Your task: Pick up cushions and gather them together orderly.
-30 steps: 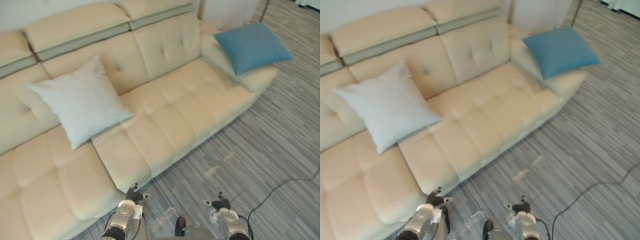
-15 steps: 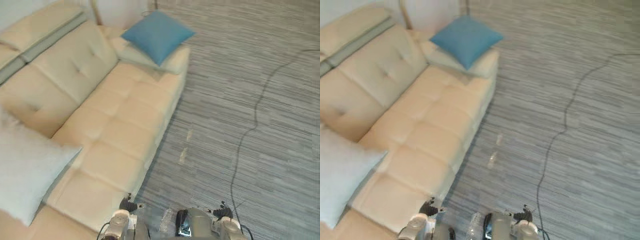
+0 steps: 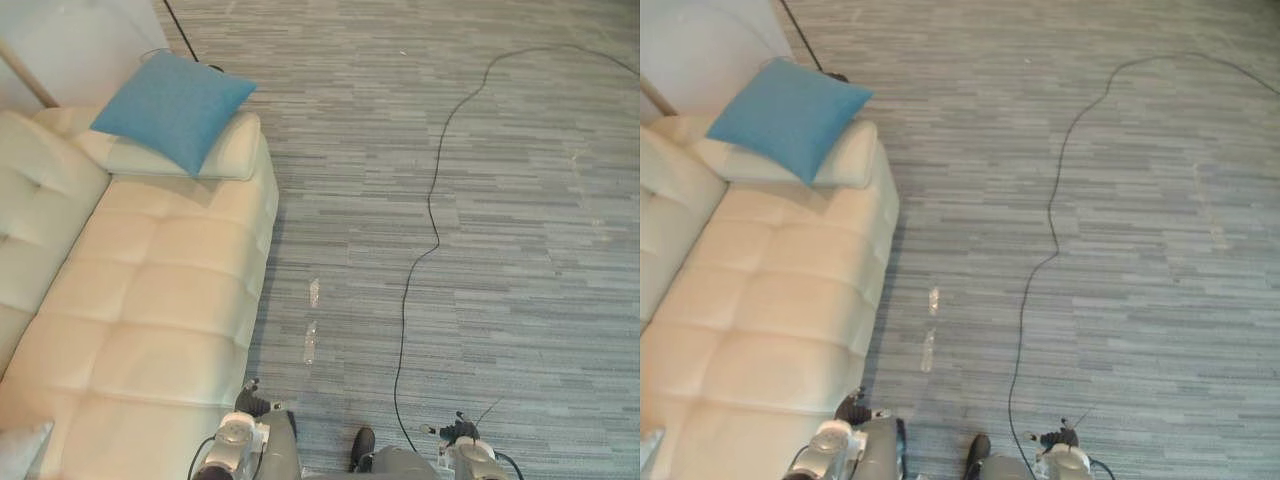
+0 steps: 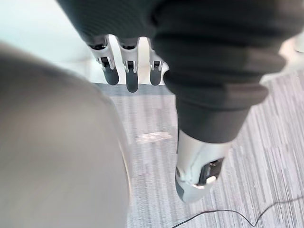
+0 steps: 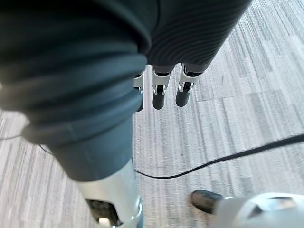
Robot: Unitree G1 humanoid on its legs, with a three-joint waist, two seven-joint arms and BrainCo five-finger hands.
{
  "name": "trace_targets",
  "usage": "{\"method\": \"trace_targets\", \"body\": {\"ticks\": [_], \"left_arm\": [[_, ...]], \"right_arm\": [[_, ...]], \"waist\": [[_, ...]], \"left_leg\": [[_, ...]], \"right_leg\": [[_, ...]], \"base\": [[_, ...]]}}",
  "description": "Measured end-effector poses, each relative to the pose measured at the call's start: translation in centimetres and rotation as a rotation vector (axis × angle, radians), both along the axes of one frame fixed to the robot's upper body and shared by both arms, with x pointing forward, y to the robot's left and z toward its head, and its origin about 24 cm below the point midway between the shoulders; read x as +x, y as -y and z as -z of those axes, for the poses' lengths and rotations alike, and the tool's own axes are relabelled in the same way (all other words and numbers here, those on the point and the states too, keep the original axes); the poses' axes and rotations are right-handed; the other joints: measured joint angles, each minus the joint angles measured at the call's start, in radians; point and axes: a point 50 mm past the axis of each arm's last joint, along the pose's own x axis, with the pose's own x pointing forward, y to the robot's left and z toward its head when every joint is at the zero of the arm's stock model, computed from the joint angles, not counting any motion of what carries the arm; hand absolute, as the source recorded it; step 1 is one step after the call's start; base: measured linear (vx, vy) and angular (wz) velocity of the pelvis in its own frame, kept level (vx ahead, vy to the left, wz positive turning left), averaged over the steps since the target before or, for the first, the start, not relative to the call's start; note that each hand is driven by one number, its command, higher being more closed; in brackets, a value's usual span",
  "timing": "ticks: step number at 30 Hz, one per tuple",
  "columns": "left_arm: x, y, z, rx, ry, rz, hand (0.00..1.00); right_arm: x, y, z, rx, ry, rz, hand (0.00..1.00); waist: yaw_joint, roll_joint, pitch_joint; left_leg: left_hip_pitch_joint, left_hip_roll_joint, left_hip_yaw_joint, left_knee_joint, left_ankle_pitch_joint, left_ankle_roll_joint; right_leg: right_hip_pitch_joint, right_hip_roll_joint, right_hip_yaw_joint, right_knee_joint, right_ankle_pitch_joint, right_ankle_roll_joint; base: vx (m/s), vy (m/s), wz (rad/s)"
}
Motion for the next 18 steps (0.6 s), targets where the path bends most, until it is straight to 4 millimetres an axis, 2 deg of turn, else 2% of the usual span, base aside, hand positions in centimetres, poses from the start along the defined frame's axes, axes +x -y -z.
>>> {"method": "trace_targets", "body": {"ticks": [1, 3, 4, 6, 8, 10, 11, 13, 14, 15, 16, 17, 18], "left_arm": [[-0.1, 0.2, 0.1, -0.006, -0.006, 0.0, 0.0], [-0.3, 0.5, 0.2, -0.013, -0.011, 0.002, 0.0], [-0.2, 0.4, 0.1, -0.01, -0.009, 0.004, 0.0], [0.1, 0.2, 0.0, -0.005, 0.002, 0.006, 0.0], [-0.3, 0.2, 0.2, -0.01, -0.013, 0.001, 0.0], [-0.8, 0.2, 0.4, -0.003, -0.035, 0.015, 0.0], [-1.0, 0.0, 0.5, 0.01, -0.045, 0.029, 0.0], [-1.3, 0.0, 0.7, 0.015, -0.057, 0.03, 0.0], [-1.3, 0.1, 0.7, 0.011, -0.056, 0.027, 0.0], [-1.3, 0.4, 0.7, -0.001, -0.055, 0.016, 0.0], [-1.3, 0.4, 0.7, -0.005, -0.054, 0.013, 0.0], [-1.3, 0.6, 0.7, -0.008, -0.053, 0.016, 0.0], [-1.0, 0.7, 0.6, -0.006, -0.047, 0.024, 0.0]], "right_arm": [[0.0, 0.0, 0.0, -0.002, 0.002, 0.008, 0.0], [-0.4, -0.3, 0.2, 0.006, -0.01, 0.01, 0.0], [-0.9, -1.0, 0.5, 0.025, -0.023, 0.013, 0.0], [-2.0, -1.3, 0.8, 0.034, -0.047, 0.022, 0.0], [-1.9, -1.0, 0.8, 0.028, -0.042, 0.029, 0.0], [-2.0, -1.1, 0.8, 0.03, -0.035, 0.03, 0.0], [-1.8, -1.1, 0.6, 0.035, -0.009, 0.051, 0.0], [-1.3, -0.9, 0.3, 0.027, 0.01, 0.045, 0.0], [-1.2, -1.0, 0.3, 0.028, 0.014, 0.045, 0.0], [-0.8, -1.2, 0.1, 0.027, 0.032, 0.033, 0.0], [-0.6, -1.2, 0.0, 0.023, 0.04, 0.023, 0.0], [-0.2, -1.3, -0.1, 0.019, 0.05, 0.007, 0.0], [0.4, -1.4, -0.3, 0.008, 0.064, -0.018, 0.0]], "waist": [[0.002, 0.005, 0.0], [0.022, 0.009, -0.006], [0.037, -0.014, -0.006], [0.039, -0.041, -0.013], [0.04, -0.036, -0.016], [0.031, -0.038, -0.02], [0.015, -0.043, -0.023], [-0.002, -0.045, -0.025], [-0.009, -0.039, -0.024], [-0.01, -0.028, -0.029], [-0.011, -0.026, -0.03], [-0.014, -0.02, -0.027], [-0.021, -0.015, -0.024]], "left_leg": [[0.006, -0.028, -0.001, -0.155, 0.051, -0.001], [0.045, -0.058, -0.013, -0.336, 0.224, -0.011], [0.072, -0.084, -0.007, -0.345, 0.251, 0.033], [0.054, -0.116, -0.005, -0.246, 0.164, 0.073], [0.093, -0.121, 0.027, -0.19, 0.092, 0.091], [0.165, -0.135, 0.034, -0.2, 0.045, 0.095], [0.215, -0.144, 0.032, -0.209, 0.024, 0.097], [0.304, -0.152, 0.013, -0.255, 0.015, 0.098], [0.357, -0.141, 0.004, -0.297, 0.015, 0.098], [0.394, -0.116, -0.004, -0.325, 0.014, 0.095], [0.401, -0.107, -0.009, -0.332, 0.013, 0.094], [0.414, -0.092, -0.014, -0.343, 0.011, 0.09], [0.436, -0.062, -0.016, -0.359, -0.001, 0.07]], "right_leg": [[0.019, 0.0, 0.019, -0.021, -0.005, 0.013], [0.056, -0.001, 0.053, -0.045, -0.027, 0.044], [0.08, -0.02, 0.074, -0.054, -0.049, 0.067], [0.089, -0.064, 0.076, -0.009, -0.089, 0.109], [0.021, -0.103, 0.109, 0.243, -0.149, 0.174], [-0.123, -0.162, 0.111, 0.621, -0.133, 0.242], [-0.188, -0.199, 0.091, 0.787, -0.133, 0.241], [-0.233, -0.239, 0.018, 0.843, -0.154, 0.194], [-0.251, -0.242, -0.028, 0.791, -0.173, 0.157], [-0.293, -0.224, -0.06, 0.664, -0.178, 0.138], [-0.308, -0.217, -0.063, 0.622, -0.176, 0.136], [-0.328, -0.199, -0.062, 0.544, -0.161, 0.131], [-0.36, -0.165, -0.046, 0.403, -0.103, 0.13]], "base": [[0.38, 0.121, -0.52], [0.42, 0.133, -0.45], [0.47, 0.111, -0.21], [0.56, 0.132, 0.01], [0.45, 0.141, -0.22], [0.45, 0.117, -0.11], [0.45, 0.06, 0.2], [0.47, 0.016, 0.29], [0.52, -0.07, 0.24], [0.4, -0.105, 0.19], [0.39, -0.134, 0.13], [0.31, -0.171, 0.13], [0.39, -0.249, 0.11]]}}
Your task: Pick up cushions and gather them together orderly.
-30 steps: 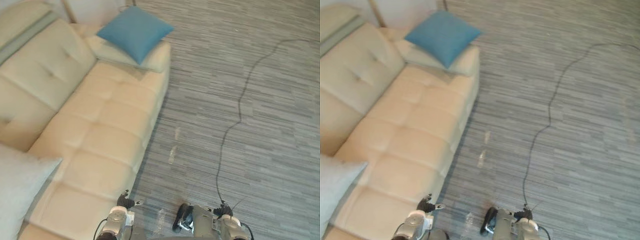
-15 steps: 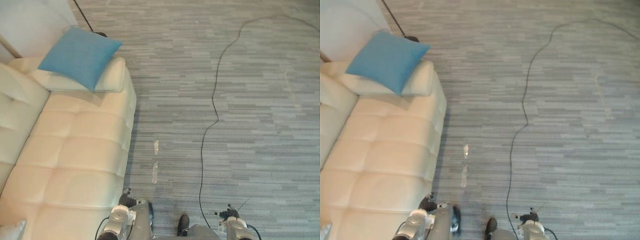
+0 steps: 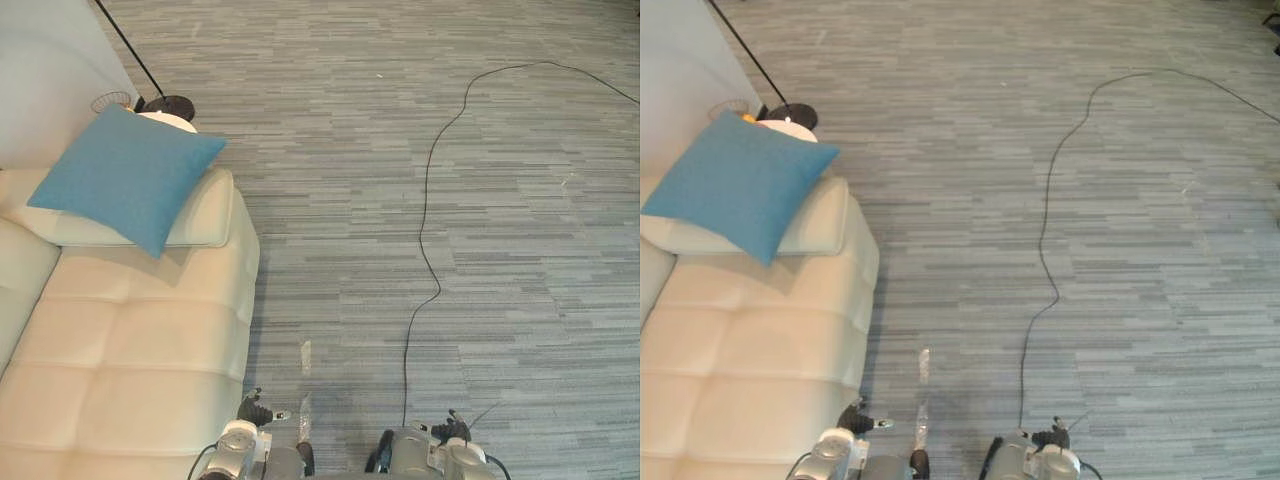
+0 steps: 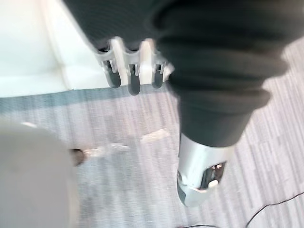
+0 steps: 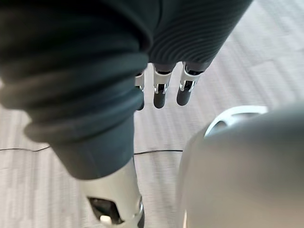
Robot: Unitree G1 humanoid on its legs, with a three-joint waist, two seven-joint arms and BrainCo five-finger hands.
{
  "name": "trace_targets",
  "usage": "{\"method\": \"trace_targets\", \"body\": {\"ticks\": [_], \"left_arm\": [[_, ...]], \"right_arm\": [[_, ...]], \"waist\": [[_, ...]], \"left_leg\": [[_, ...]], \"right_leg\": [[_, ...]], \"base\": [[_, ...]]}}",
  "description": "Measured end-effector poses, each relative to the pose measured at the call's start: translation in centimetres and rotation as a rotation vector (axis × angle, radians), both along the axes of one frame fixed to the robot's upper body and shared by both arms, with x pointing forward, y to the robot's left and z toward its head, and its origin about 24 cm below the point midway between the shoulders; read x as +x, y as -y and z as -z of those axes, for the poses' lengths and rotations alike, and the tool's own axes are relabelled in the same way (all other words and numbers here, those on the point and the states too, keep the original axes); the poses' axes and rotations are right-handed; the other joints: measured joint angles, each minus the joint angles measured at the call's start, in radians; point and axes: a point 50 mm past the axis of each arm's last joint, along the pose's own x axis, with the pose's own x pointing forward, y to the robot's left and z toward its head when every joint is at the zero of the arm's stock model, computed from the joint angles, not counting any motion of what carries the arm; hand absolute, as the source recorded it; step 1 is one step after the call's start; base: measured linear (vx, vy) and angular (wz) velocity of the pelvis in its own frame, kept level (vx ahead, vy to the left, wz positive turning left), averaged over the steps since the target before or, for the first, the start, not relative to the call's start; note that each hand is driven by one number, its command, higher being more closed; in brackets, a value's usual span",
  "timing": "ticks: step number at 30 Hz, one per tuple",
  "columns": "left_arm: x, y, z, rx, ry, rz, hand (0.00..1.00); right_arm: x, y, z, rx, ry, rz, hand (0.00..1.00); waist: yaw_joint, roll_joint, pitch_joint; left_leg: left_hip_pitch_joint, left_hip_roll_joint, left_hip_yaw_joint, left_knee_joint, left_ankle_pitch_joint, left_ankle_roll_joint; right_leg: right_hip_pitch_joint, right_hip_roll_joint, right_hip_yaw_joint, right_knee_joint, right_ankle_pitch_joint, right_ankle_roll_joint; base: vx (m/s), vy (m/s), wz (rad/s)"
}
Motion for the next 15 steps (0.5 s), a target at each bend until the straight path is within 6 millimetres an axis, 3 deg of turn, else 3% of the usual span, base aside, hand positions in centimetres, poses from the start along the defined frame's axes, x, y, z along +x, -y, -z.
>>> {"method": "trace_targets", "body": {"ticks": [1, 2, 3, 4, 6, 7, 9, 10, 12, 15], "left_arm": [[-0.2, -0.1, 0.1, 0.002, -0.007, -0.001, 0.0], [-0.5, -0.3, 0.2, 0.006, -0.016, -0.004, 0.0], [-1.0, 0.0, 0.5, 0.0, -0.039, -0.008, 0.0], [-1.3, 0.5, 0.7, -0.014, -0.05, -0.005, 0.0], [-1.3, 0.8, 0.7, -0.026, -0.05, -0.014, 0.0], [-1.1, 0.8, 0.6, -0.044, -0.04, -0.057, 0.0], [-0.8, 0.4, 0.3, -0.048, -0.01, -0.087, 0.0], [-0.5, -0.1, 0.1, -0.039, 0.005, -0.089, 0.0], [-0.2, -0.3, -0.1, -0.043, 0.025, -0.109, 0.0], [0.0, -0.2, -0.2, -0.045, 0.034, -0.108, 0.0]], "right_arm": [[0.1, -0.2, 0.0, 0.0, -0.001, -0.006, 0.0], [0.0, -0.5, 0.1, 0.005, -0.007, -0.018, 0.0], [0.1, -0.5, 0.1, -0.003, -0.01, -0.028, 0.0], [0.2, -0.3, 0.0, -0.017, -0.01, -0.039, 0.0], [0.4, -0.3, -0.1, -0.028, -0.007, -0.049, 0.0], [0.5, -0.1, -0.2, -0.035, 0.0, -0.051, 0.0], [0.0, 0.1, 0.0, -0.037, -0.026, -0.052, 0.0], [-0.3, -0.1, 0.2, -0.031, -0.038, -0.053, 0.0], [-0.3, -0.2, 0.2, -0.026, -0.036, -0.044, 0.0], [-0.2, -0.3, 0.2, -0.024, -0.034, -0.043, 0.0]], "waist": [[-0.001, -0.002, 0.0], [-0.003, -0.027, -0.004], [-0.009, -0.011, -0.007], [-0.005, 0.009, -0.019], [-0.011, 0.02, -0.015], [-0.012, 0.042, 0.001], [0.001, 0.045, 0.012], [0.012, 0.033, 0.019], [0.013, 0.029, 0.019], [0.017, 0.028, 0.019]], "left_leg": [[0.018, 0.013, 0.0, -0.009, -0.012, -0.02], [0.047, 0.011, -0.004, -0.013, -0.032, -0.05], [0.064, 0.027, -0.028, -0.007, -0.052, -0.074], [0.053, 0.049, -0.038, 0.025, -0.051, -0.077], [-0.036, 0.072, -0.084, 0.252, -0.053, -0.085], [-0.135, 0.105, -0.126, 0.501, -0.007, -0.118], [-0.247, 0.152, -0.13, 0.785, 0.027, -0.119], [-0.304, 0.159, -0.087, 0.851, 0.014, -0.094], [-0.375, 0.158, -0.002, 0.804, 0.001, -0.074], [-0.414, 0.109, 0.089, 0.469, 0.006, -0.074]], "right_leg": [[-0.011, 0.022, 0.027, -0.109, 0.067, 0.0], [-0.008, 0.031, 0.069, -0.217, 0.198, -0.008], [-0.003, 0.051, 0.073, -0.188, 0.246, -0.064], [-0.009, 0.066, 0.07, -0.151, 0.205, -0.068], [0.008, 0.078, 0.057, -0.117, 0.133, -0.093], [0.068, 0.095, 0.023, -0.124, 0.103, -0.109], [0.167, 0.122, -0.007, -0.146, 0.064, -0.132], [0.233, 0.124, -0.013, -0.18, 0.045, -0.137], [0.308, 0.123, -0.026, -0.254, 0.048, -0.121], [0.386, 0.115, -0.041, -0.346, 0.057, -0.098]], "base": [[0.49, -0.333, 0.1], [0.52, -0.356, 0.06], [0.44, -0.295, 0.03], [0.42, -0.288, 0.07], [0.37, -0.267, 0.17], [0.39, -0.263, 0.28], [0.41, -0.217, 0.24], [0.35, -0.149, 0.18], [0.38, -0.124, 0.21], [0.37, -0.017, 0.2]]}}
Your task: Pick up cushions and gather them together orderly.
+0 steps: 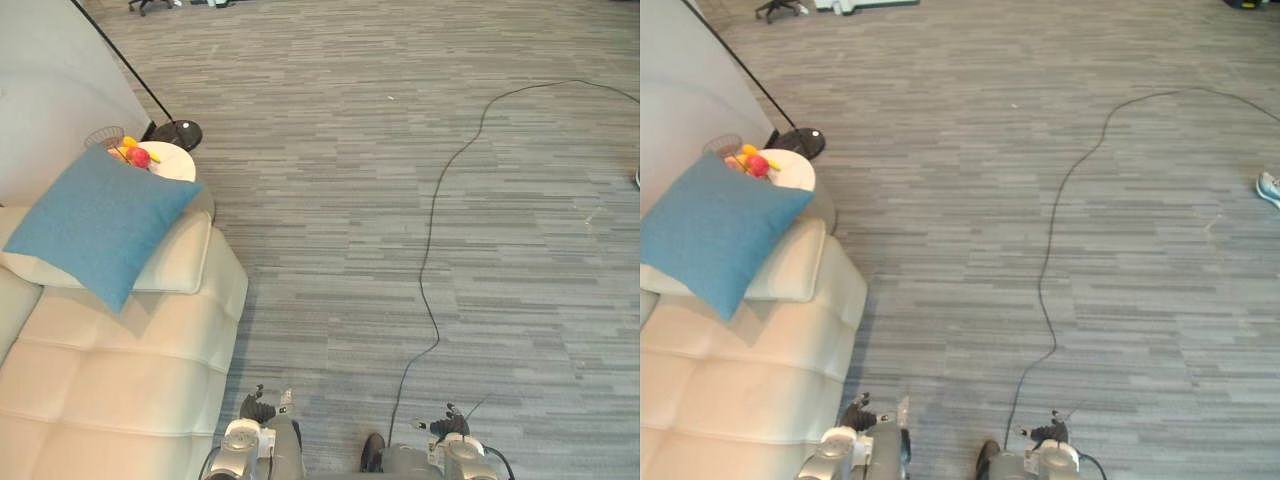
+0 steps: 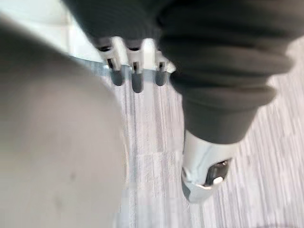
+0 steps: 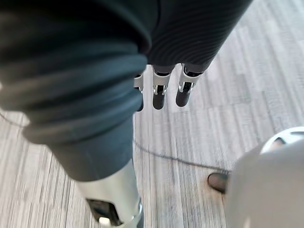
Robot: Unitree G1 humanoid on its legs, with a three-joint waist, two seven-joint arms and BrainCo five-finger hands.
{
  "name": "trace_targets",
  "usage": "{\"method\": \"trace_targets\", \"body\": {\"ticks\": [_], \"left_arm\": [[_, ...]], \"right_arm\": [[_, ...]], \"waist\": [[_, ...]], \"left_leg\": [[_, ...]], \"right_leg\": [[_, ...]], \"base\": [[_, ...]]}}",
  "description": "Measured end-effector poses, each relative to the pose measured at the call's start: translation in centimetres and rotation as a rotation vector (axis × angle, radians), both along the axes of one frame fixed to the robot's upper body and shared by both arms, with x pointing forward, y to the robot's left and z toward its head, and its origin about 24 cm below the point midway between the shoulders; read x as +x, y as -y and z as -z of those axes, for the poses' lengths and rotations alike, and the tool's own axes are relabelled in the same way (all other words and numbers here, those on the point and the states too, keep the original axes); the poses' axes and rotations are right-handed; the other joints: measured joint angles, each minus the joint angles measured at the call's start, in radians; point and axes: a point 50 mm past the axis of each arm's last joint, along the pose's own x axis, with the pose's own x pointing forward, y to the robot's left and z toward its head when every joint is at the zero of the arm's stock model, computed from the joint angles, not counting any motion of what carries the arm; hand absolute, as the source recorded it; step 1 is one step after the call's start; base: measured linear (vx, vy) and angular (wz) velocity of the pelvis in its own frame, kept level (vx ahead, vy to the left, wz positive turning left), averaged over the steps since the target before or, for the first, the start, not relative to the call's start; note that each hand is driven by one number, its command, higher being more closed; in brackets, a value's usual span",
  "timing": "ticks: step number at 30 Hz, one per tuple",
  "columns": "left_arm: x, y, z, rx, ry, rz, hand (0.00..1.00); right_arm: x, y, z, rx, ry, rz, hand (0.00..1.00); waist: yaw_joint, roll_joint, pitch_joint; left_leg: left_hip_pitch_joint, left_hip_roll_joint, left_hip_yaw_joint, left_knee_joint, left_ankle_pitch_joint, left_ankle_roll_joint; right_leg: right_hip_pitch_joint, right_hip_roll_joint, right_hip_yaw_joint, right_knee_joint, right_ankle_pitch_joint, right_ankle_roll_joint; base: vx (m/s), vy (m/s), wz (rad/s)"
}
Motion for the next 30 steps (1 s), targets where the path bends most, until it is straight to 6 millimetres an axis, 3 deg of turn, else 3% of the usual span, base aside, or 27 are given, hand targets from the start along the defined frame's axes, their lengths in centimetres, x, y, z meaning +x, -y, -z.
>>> {"method": "trace_targets", "body": {"ticks": [1, 3, 4, 5, 6, 8, 10, 11, 12, 13, 15, 16, 18, 19, 21, 22, 23, 24, 25, 27, 28, 30], "left_arm": [[0.1, 0.0, 0.0, -0.001, 0.002, 0.002, 0.0], [-0.1, 0.1, 0.1, 0.0, -0.007, 0.006, 0.0], [-0.2, 0.1, 0.1, 0.002, -0.01, 0.012, 0.0], [-0.2, -0.2, 0.1, 0.01, -0.012, 0.014, 0.0], [-0.3, -0.5, 0.2, 0.021, -0.021, 0.024, 0.0], [-0.3, -0.9, 0.1, 0.036, -0.02, 0.034, 0.0], [-0.5, -0.9, 0.2, 0.035, -0.029, 0.027, 0.0], [-0.7, -0.9, 0.4, 0.035, -0.042, 0.031, 0.0], [-1.1, -0.9, 0.6, 0.038, -0.062, 0.038, 0.0], [-1.4, -1.0, 0.7, 0.041, -0.073, 0.04, 0.0], [-1.7, -1.0, 0.8, 0.046, -0.079, 0.046, 0.0], [-1.4, -0.8, 0.6, 0.04, -0.063, 0.047, 0.0], [-1.1, -0.6, 0.4, 0.03, -0.043, 0.039, 0.0], [-0.5, -0.5, 0.1, 0.023, -0.017, 0.028, 0.0], [-0.6, -0.7, 0.2, 0.028, -0.021, 0.029, 0.0], [-0.9, -0.8, 0.4, 0.031, -0.038, 0.031, 0.0], [-1.3, 0.1, 0.6, 0.006, -0.053, 0.035, 0.0], [-1.4, 0.2, 0.7, 0.0, -0.058, 0.035, 0.0], [-1.6, 0.8, 0.8, -0.019, -0.061, 0.026, 0.0], [-1.2, 1.9, 0.6, -0.053, -0.04, 0.015, 0.0], [-1.0, 2.3, 0.5, -0.067, -0.032, 0.021, 0.0], [-0.9, 2.7, 0.4, -0.083, -0.025, 0.035, 0.0]], "right_arm": [[0.0, 0.0, 0.0, -0.002, 0.0, 0.002, 0.0], [-0.2, 0.3, 0.0, -0.005, -0.005, 0.025, 0.0], [-0.4, 0.3, 0.1, -0.005, -0.011, 0.028, 0.0], [-0.8, 0.2, 0.4, 0.0, -0.029, 0.027, 0.0], [-1.0, -0.1, 0.5, 0.007, -0.042, 0.02, 0.0], [-1.3, -0.2, 0.6, 0.002, -0.052, -0.003, 0.0], [-1.8, -0.1, 0.8, -0.006, -0.068, -0.009, 0.0], [-2.0, -0.2, 0.8, -0.012, -0.076, -0.028, 0.0], [-1.6, -0.4, 0.7, -0.005, -0.058, -0.022, 0.0], [-1.2, -0.4, 0.5, -0.013, -0.041, -0.033, 0.0], [-0.8, -0.3, 0.3, -0.015, -0.027, -0.036, 0.0], [-0.4, 0.9, 0.0, -0.03, -0.017, -0.024, 0.0], [-0.4, 2.4, -0.3, -0.037, -0.009, -0.003, 0.0], [-0.6, 3.3, -0.5, -0.053, -0.001, 0.021, 0.0], [-1.2, 3.2, -0.2, -0.031, -0.003, 0.051, 0.0], [-2.1, 2.8, 0.2, -0.011, -0.026, 0.062, 0.0], [-2.5, 2.9, 0.4, -0.004, -0.043, 0.074, 0.0], [-2.6, 2.8, 0.4, -0.001, -0.046, 0.078, 0.0], [-2.6, 2.5, 0.5, 0.015, -0.043, 0.088, 0.0], [-3.2, 2.5, 0.6, 0.02, -0.046, 0.111, 0.0], [-3.3, 2.5, 0.5, 0.015, -0.038, 0.109, 0.0], [-3.1, 2.4, 0.4, 0.014, -0.02, 0.106, 0.0]], "waist": [[0.0, -0.001, 0.0], [0.007, 0.0, 0.001], [0.014, -0.003, 0.002], [0.022, -0.022, -0.004], [0.02, -0.044, -0.019], [0.019, -0.063, -0.029], [0.019, -0.06, -0.029], [0.009, -0.062, -0.03], [-0.012, -0.066, -0.03], [-0.015, -0.064, -0.03], [-0.014, -0.063, -0.03], [-0.013, -0.057, -0.03], [-0.015, -0.051, -0.031], [-0.019, -0.043, -0.027], [-0.034, -0.056, -0.028], [-0.054, -0.071, -0.024], [-0.047, -0.044, -0.033], [-0.045, -0.042, -0.035], [-0.042, -0.027, -0.038], [-0.056, -0.023, -0.031], [-0.045, -0.015, -0.033], [-0.038, -0.014, -0.035]], "left_leg": [[0.005, -0.027, 0.005, -0.121, 0.02, 0.003], [0.04, -0.086, 0.04, -0.481, 0.185, -0.004], [0.053, -0.093, 0.057, -0.514, 0.257, 0.007], [0.075, -0.116, 0.084, -0.517, 0.303, 0.067], [0.08, -0.141, 0.074, -0.522, 0.284, 0.085], [0.054, -0.169, 0.053, -0.436, 0.23, 0.114], [0.083, -0.18, 0.028, -0.374, 0.147, 0.116], [0.14, -0.204, -0.007, -0.396, 0.128, 0.116], [0.192, -0.219, -0.037, -0.416, 0.114, 0.113], [0.236, -0.225, -0.059, -0.431, 0.106, 0.111], [0.331, -0.224, -0.088, -0.481, 0.104, 0.108], [0.377, -0.219, -0.122, -0.501, 0.103, 0.107], [0.388, -0.212, -0.152, -0.501, 0.094, 0.103], [0.398, -0.193, -0.191, -0.501, 0.071, 0.089], [0.402, -0.179, -0.253, -0.495, 0.048, 0.056], [0.402, -0.185, -0.303, -0.479, 0.015, 0.027], [0.398, -0.15, -0.31, -0.465, 0.004, 0.017], [0.397, -0.146, -0.309, -0.459, 0.002, 0.014], [0.379, -0.126, -0.301, -0.412, -0.006, -0.001], [0.274, -0.076, -0.222, -0.156, -0.023, -0.058], [0.225, -0.031, -0.134, -0.053, -0.026, -0.057], [0.181, 0.027, 0.021, -0.03, 0.016, 0.01]], "right_leg": [[0.014, -0.006, -0.005, -0.015, -0.002, 0.005], [0.07, -0.014, -0.011, -0.057, -0.02, 0.038], [0.095, -0.013, -0.007, -0.07, -0.029, 0.053], [0.131, -0.031, 0.002, -0.091, -0.036, 0.073], [0.13, -0.052, 0.003, -0.097, -0.022, 0.092], [0.127, -0.085, 0.028, -0.041, -0.006, 0.111], [0.049, -0.126, 0.061, 0.243, -0.014, 0.149], [-0.041, -0.179, 0.075, 0.508, 0.048, 0.217], [-0.109, -0.206, 0.106, 0.697, 0.041, 0.22], [-0.152, -0.212, 0.118, 0.789, 0.018, 0.205], [-0.204, -0.214, 0.113, 0.817, -0.044, 0.169], [-0.263, -0.201, 0.105, 0.715, -0.086, 0.139], [-0.31, -0.184, 0.124, 0.612, -0.094, 0.131], [-0.345, -0.145, 0.164, 0.493, -0.086, 0.129], [-0.337, -0.084, 0.279, 0.222, 0.007, 0.138], [-0.312, -0.082, 0.301, 0.151, 0.127, 0.103], [-0.304, -0.062, 0.271, 0.17, 0.108, 0.09], [-0.304, -0.06, 0.264, 0.175, 0.1, 0.085], [-0.29, -0.058, 0.219, 0.199, 0.063, 0.071], [-0.211, -0.068, 0.118, 0.206, 0.02, 0.039], [-0.169, -0.068, 0.058, 0.194, 0.011, 0.024], [-0.109, -0.071, -0.015, 0.17, 0.004, 0.027]], "base": [[0.4, 0.05, 0.2], [0.46, 0.137, 0.08], [0.58, 0.163, -0.02], [0.42, 0.091, 0.07], [0.54, 0.118, 0.2], [0.55, 0.177, 0.5], [0.47, 0.197, 0.53], [0.39, 0.15, 0.73], [0.5, 0.144, 0.86], [0.5, 0.079, 0.76], [0.5, 0.021, 0.71], [0.39, -0.051, 0.82], [0.38, -0.14, 0.8], [0.39, -0.27, 0.9], [0.32, -0.314, 1.09], [0.25, -0.289, 0.96], [0.3, -0.328, 0.69], [0.23, -0.221, 0.36], [0.35, -0.321, 0.88], [0.27, -0.261, 1.34], [0.15, -0.154, 1.12], [0.14, -0.121, 1.0]]}}
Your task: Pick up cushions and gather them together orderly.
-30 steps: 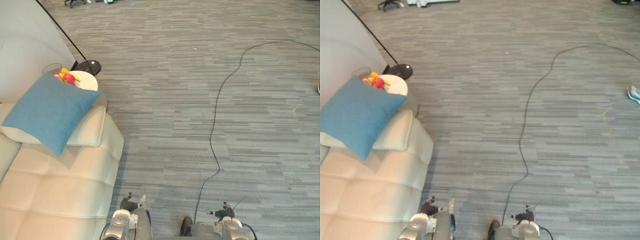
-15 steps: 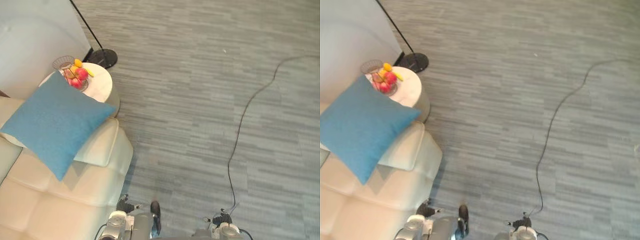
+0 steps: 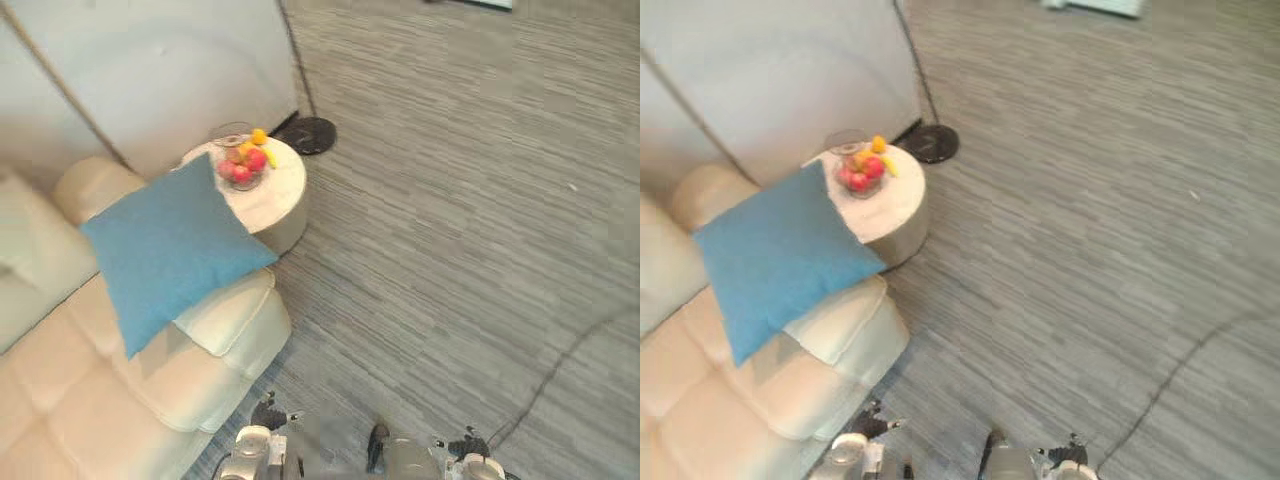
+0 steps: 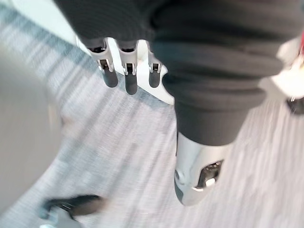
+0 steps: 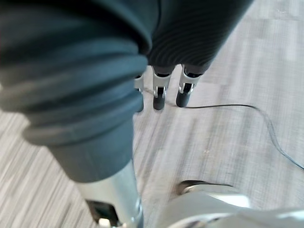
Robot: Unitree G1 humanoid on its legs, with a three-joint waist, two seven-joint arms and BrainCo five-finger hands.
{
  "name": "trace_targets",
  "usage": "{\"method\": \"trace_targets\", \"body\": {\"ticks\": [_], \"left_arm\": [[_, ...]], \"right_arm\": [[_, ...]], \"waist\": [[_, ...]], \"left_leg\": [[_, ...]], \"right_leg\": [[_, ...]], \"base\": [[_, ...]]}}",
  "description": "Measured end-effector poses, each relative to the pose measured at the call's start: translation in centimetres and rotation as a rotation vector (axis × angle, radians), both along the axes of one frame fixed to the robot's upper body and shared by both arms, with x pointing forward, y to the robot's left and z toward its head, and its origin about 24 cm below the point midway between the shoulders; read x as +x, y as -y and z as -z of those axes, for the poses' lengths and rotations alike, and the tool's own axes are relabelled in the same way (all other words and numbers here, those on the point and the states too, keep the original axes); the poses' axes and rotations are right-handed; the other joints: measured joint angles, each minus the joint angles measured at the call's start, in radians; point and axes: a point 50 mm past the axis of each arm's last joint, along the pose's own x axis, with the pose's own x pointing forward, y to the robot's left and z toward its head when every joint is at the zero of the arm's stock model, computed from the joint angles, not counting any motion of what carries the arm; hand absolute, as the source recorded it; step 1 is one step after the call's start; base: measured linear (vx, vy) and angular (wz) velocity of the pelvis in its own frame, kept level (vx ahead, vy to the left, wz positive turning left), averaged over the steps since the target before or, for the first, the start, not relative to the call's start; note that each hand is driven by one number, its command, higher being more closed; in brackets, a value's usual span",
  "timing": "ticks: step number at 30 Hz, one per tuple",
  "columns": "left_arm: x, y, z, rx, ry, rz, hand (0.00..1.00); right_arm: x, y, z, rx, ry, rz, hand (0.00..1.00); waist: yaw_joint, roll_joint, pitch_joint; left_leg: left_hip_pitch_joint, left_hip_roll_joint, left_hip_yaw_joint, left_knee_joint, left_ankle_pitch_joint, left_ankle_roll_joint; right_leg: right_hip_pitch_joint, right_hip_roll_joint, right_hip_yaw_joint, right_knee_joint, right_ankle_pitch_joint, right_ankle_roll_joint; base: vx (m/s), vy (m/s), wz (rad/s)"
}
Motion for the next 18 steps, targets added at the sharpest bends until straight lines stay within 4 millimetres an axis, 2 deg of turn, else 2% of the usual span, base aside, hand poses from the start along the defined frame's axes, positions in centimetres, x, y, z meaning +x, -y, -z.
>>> {"method": "trace_targets", "body": {"ticks": [1, 2, 6, 7, 9, 11, 13, 14, 15, 16, 17, 18], "left_arm": [[0.0, 0.0, 0.0, 0.0, -0.002, 0.004, 0.0], [-0.1, 0.0, 0.1, 0.004, -0.006, 0.012, 0.0], [0.0, -0.8, 0.1, 0.04, -0.008, 0.063, 0.0], [0.2, -1.3, 0.0, 0.055, -0.007, 0.086, 0.0], [-0.1, -1.8, 0.1, 0.075, -0.018, 0.099, 0.0], [-0.7, -2.2, 0.4, 0.081, -0.041, 0.099, 0.0], [-0.9, -2.2, 0.6, 0.08, -0.054, 0.1, 0.0], [-1.3, -2.0, 0.8, 0.075, -0.071, 0.1, 0.0], [-1.4, -2.4, 0.8, 0.085, -0.075, 0.105, 0.0], [-1.4, -2.5, 0.8, 0.09, -0.077, 0.107, 0.0], [-1.5, -3.2, 0.8, 0.108, -0.082, 0.104, 0.0], [-1.6, -3.8, 0.8, 0.122, -0.084, 0.102, 0.0]], "right_arm": [[0.0, 0.0, 0.0, -0.001, 0.003, -0.001, 0.0], [0.0, 0.4, -0.1, -0.01, 0.004, 0.0, 0.0], [0.6, 0.8, -0.4, 0.001, 0.038, 0.008, 0.0], [0.5, 0.6, -0.3, 0.006, 0.034, 0.012, 0.0], [0.3, 0.3, -0.1, 0.016, 0.029, 0.013, 0.0], [-0.2, -0.3, 0.2, 0.037, 0.001, 0.01, 0.0], [-1.0, -0.3, 0.6, 0.045, -0.034, 0.012, 0.0], [-1.0, -0.1, 0.5, 0.041, -0.034, 0.011, 0.0], [-1.0, 0.1, 0.5, 0.038, -0.034, 0.009, 0.0], [-1.1, 0.0, 0.5, 0.04, -0.034, 0.008, 0.0], [-1.2, -0.7, 0.7, 0.056, -0.037, 0.0, 0.0], [-1.1, -1.1, 0.7, 0.06, -0.041, -0.023, 0.0]], "waist": [[0.004, 0.006, -0.004], [0.007, 0.008, -0.014], [0.013, 0.008, -0.022], [0.014, -0.003, -0.021], [0.015, -0.009, -0.022], [0.014, -0.022, -0.033], [0.005, -0.024, -0.034], [-0.009, -0.023, -0.035], [-0.02, -0.036, -0.03], [-0.025, -0.046, -0.029], [-0.029, -0.072, -0.034], [-0.03, -0.086, -0.035]], "left_leg": [[-0.009, 0.007, 0.039, -0.009, 0.017, 0.015], [-0.007, -0.003, 0.077, -0.048, 0.021, 0.016], [-0.005, -0.061, 0.141, -0.208, 0.062, 0.001], [-0.004, -0.069, 0.176, -0.233, 0.077, -0.002], [0.017, -0.075, 0.193, -0.263, 0.078, -0.002], [0.054, -0.109, 0.185, -0.34, 0.087, 0.013], [0.091, -0.144, 0.173, -0.415, 0.092, 0.027], [0.131, -0.167, 0.161, -0.477, 0.076, 0.055], [0.166, -0.192, 0.138, -0.5, 0.074, 0.061], [0.176, -0.201, 0.131, -0.505, 0.076, 0.065], [0.197, -0.217, 0.112, -0.505, 0.072, 0.073], [0.203, -0.219, 0.099, -0.505, 0.07, 0.076]], "right_leg": [[0.015, -0.003, -0.023, -0.003, -0.009, 0.013], [0.025, -0.018, -0.054, -0.013, -0.014, 0.021], [0.042, -0.059, -0.169, -0.073, -0.006, 0.048], [0.077, -0.057, -0.207, -0.122, 0.016, 0.056], [0.105, -0.047, -0.215, -0.155, 0.036, 0.061], [0.115, -0.053, -0.213, -0.169, 0.049, 0.07], [0.093, -0.096, -0.217, -0.07, 0.024, 0.104], [0.028, -0.158, -0.188, 0.129, 0.006, 0.119], [-0.034, -0.22, -0.135, 0.315, 0.014, 0.094], [-0.056, -0.234, -0.107, 0.372, 0.012, 0.081], [-0.11, -0.24, -0.021, 0.466, -0.019, 0.072], [-0.125, -0.218, 0.019, 0.472, -0.05, 0.075]], "base": [[0.12, -0.07, 1.07], [0.09, -0.029, 1.14], [0.05, 0.047, 1.14], [0.03, 0.05, 0.91], [0.03, 0.051, 0.36], [0.03, 0.09, 0.06], [-0.01, 0.125, 0.21], [-0.04, 0.163, 0.41], [-0.03, 0.183, 0.46], [0.06, 0.082, 0.53], [0.09, 0.022, 0.47], [0.09, -0.009, 0.5]]}}
